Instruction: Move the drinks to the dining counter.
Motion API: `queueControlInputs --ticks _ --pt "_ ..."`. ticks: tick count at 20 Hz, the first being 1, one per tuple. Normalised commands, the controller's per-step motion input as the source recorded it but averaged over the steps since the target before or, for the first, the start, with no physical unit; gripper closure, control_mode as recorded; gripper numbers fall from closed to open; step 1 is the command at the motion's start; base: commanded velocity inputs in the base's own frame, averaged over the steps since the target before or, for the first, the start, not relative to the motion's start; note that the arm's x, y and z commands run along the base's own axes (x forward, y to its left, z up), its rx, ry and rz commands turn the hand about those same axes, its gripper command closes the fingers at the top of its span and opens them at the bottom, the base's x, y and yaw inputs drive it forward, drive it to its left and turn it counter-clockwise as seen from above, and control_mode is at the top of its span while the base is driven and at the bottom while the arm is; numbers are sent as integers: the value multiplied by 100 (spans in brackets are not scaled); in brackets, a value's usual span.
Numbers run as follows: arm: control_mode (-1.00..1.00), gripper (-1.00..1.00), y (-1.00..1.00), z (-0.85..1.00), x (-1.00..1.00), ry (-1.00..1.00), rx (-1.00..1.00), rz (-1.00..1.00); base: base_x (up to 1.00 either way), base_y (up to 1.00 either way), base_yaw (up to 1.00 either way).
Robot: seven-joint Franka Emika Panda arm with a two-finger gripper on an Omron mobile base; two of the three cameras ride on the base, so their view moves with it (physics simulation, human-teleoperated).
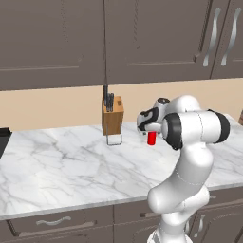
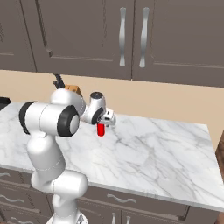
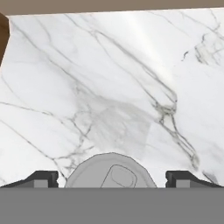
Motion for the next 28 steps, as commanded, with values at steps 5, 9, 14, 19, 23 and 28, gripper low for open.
queueControlInputs --ticks 5,9,14,19,23,28 --pt "-100 100 0 -30 0 0 1 0 0 0 0" --pt "-100 100 0 -32 0 0 2 0 0 0 0" --pt "-100 100 0 -41 -7 -1 3 0 0 0 0" --pt "-100 100 -6 -9 -17 -15 0 0 0 0 0" --pt "-100 100 -22 0 -22 -13 6 0 0 0 0" --pt "-100 100 -34 1 -31 -9 10 0 0 0 0"
